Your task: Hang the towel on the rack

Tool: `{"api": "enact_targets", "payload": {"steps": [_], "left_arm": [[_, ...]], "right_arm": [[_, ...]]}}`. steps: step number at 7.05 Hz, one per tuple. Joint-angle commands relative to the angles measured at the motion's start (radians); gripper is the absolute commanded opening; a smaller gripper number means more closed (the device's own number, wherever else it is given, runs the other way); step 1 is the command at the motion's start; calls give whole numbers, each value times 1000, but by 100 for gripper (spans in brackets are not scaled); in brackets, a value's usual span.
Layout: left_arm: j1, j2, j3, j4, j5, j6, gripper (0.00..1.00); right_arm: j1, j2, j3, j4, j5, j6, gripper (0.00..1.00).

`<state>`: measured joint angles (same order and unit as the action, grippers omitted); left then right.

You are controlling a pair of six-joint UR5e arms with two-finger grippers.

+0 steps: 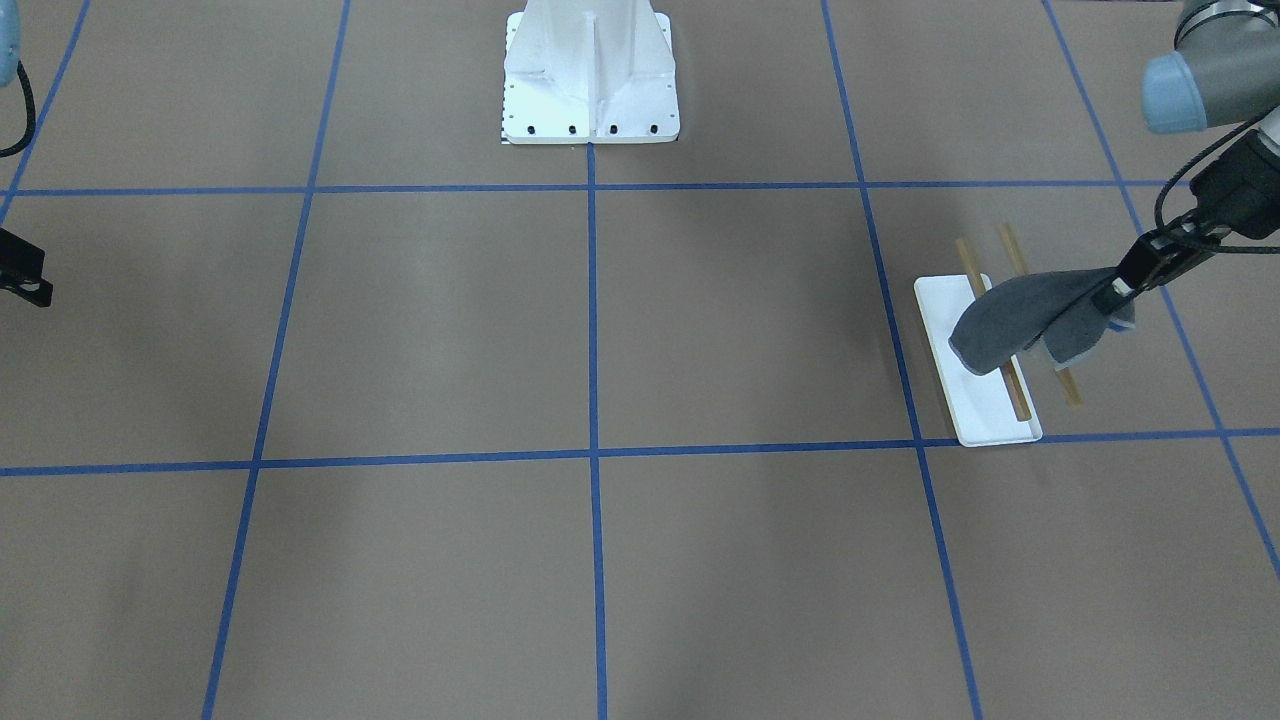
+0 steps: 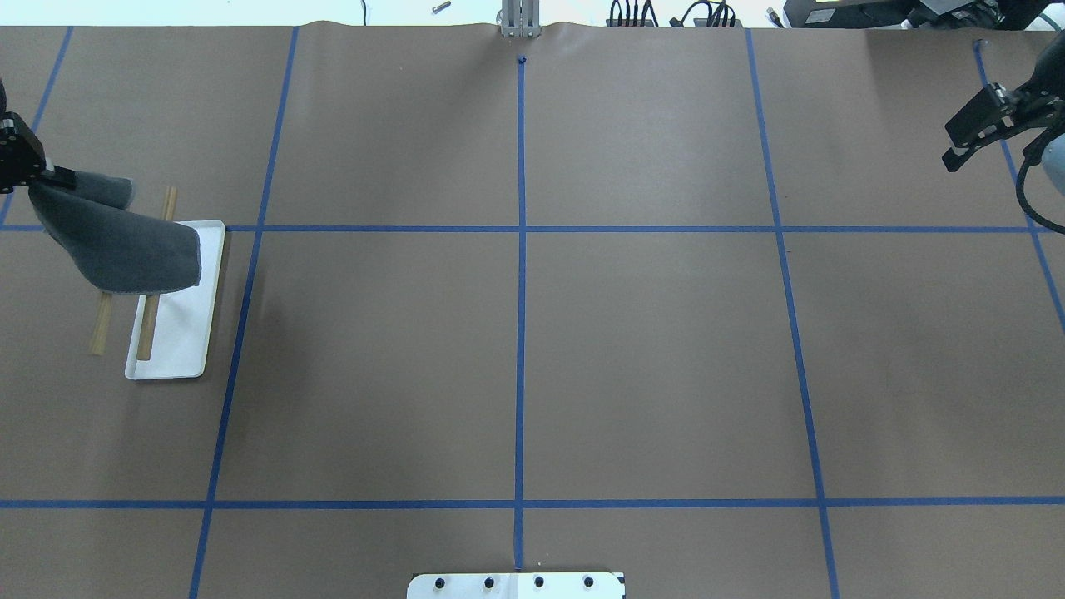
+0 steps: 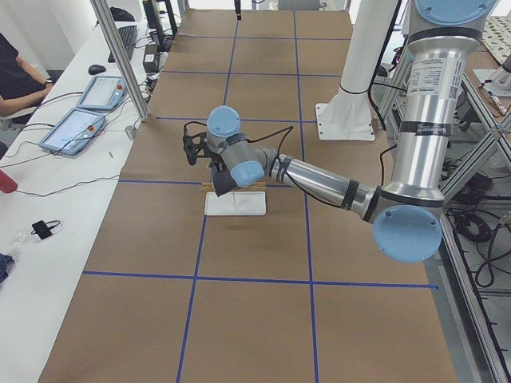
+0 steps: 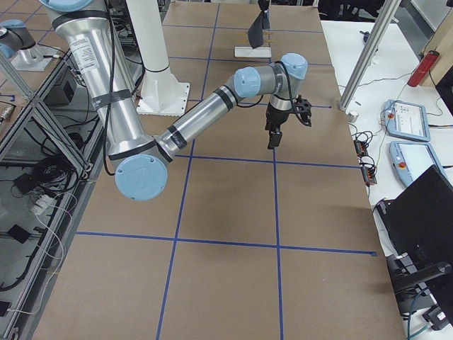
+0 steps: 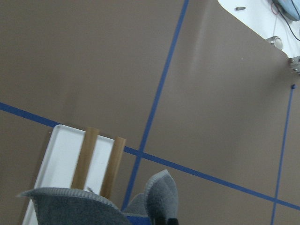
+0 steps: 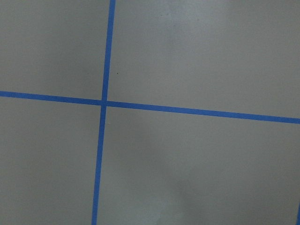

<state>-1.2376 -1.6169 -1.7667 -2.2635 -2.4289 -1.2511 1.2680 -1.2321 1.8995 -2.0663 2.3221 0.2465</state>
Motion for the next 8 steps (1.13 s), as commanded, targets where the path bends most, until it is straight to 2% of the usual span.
{"api": "enact_targets", "payload": {"steps": [1, 3, 5, 8], "left_arm": [[0, 37, 42, -59, 10, 7, 0], [7, 11, 70, -62, 25, -97, 0], [32, -46, 99, -51, 138, -203, 0], [84, -41, 124, -47, 235, -197, 0]], "right_arm": [[13, -1, -14, 0, 2, -30, 100], [13, -3, -14, 0, 0, -30, 100], [13, -1, -14, 0, 0, -29, 100], [13, -1, -13, 0, 8, -29, 100]]}}
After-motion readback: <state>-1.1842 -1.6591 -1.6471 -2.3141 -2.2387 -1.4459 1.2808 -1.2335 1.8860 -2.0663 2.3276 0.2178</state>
